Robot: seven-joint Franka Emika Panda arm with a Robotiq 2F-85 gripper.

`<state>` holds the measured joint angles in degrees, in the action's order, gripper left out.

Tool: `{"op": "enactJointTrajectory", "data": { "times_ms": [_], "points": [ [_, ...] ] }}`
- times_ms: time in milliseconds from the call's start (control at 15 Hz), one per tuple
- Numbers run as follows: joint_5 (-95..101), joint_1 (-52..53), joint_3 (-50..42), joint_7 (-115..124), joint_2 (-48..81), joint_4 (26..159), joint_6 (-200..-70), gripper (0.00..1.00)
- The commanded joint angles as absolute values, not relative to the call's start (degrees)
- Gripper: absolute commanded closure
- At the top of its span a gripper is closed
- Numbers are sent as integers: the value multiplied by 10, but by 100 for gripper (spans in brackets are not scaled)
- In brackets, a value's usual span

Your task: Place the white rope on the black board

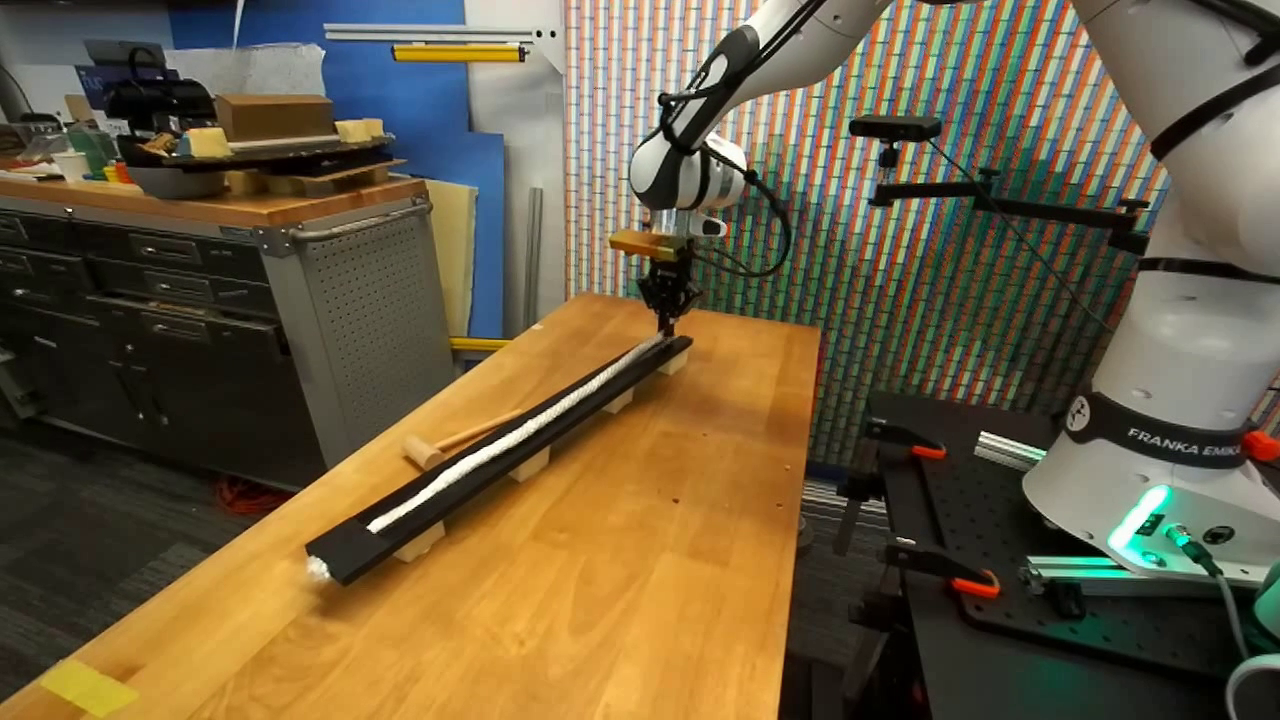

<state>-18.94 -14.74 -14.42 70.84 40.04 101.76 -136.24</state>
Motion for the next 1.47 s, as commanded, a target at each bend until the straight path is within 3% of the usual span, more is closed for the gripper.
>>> {"op": "enactJointTrajectory", "data": {
  "times_ms": [0,1200,1267,1400],
  "points": [
    [-179,-144,-155,726,421,991,-1342,97],
    [-171,-142,-165,745,426,988,-1339,97],
    [-170,-142,-167,745,421,990,-1336,64],
    [-171,-143,-167,744,420,991,-1337,56]
  ]
}}
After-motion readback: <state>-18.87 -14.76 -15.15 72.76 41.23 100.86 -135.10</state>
